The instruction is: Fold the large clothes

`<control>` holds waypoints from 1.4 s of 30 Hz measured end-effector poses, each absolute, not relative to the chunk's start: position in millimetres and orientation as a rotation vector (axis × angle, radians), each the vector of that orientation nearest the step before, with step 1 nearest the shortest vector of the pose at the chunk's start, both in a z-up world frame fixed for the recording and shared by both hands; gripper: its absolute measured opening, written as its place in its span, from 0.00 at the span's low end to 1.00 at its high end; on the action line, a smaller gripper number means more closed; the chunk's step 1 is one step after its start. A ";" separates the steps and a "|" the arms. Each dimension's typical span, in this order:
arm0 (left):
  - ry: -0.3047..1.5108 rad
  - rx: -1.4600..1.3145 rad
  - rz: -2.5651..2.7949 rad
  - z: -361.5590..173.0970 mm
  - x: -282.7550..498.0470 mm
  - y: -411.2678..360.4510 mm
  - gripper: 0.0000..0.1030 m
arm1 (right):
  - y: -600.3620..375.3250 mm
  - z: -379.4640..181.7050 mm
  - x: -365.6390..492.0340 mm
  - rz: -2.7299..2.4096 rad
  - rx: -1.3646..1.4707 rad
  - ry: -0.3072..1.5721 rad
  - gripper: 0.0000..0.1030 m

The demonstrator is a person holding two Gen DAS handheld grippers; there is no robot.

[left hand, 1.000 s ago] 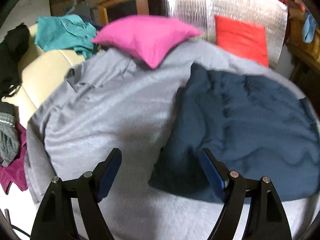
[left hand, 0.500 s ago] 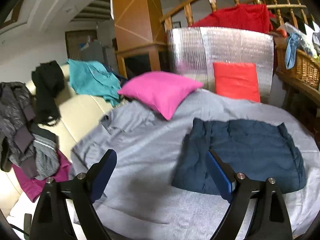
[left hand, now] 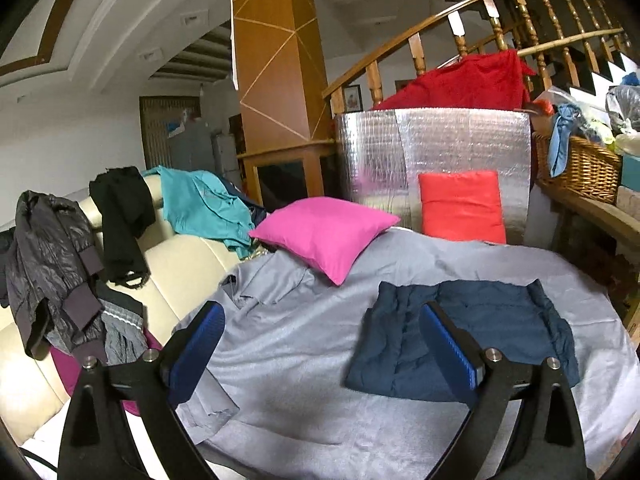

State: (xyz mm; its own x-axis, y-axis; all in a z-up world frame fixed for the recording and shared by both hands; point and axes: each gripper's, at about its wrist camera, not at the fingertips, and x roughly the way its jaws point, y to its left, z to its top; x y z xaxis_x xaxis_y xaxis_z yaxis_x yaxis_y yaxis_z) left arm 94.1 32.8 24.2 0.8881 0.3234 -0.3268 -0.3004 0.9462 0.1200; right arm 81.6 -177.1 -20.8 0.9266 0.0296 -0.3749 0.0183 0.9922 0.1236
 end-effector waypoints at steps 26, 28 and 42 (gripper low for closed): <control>0.320 0.082 0.315 43.9 48.1 15.8 0.96 | -158.1 -19.3 35.3 0.017 0.158 0.429 1.00; 0.323 0.081 0.318 43.1 48.7 16.2 0.96 | -158.6 -21.3 37.3 0.019 0.161 0.439 1.00; 0.322 0.083 0.329 43.4 47.1 18.3 0.96 | -161.9 -17.2 36.5 0.019 0.169 0.419 1.00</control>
State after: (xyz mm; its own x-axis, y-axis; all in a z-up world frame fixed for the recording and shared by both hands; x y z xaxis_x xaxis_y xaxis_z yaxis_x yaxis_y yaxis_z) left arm 47.1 18.3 43.4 0.8960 0.3301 -0.2971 -0.3038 0.9435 0.1321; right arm 36.5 -161.9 -17.2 0.9136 0.0537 -0.4030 0.0160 0.9857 0.1676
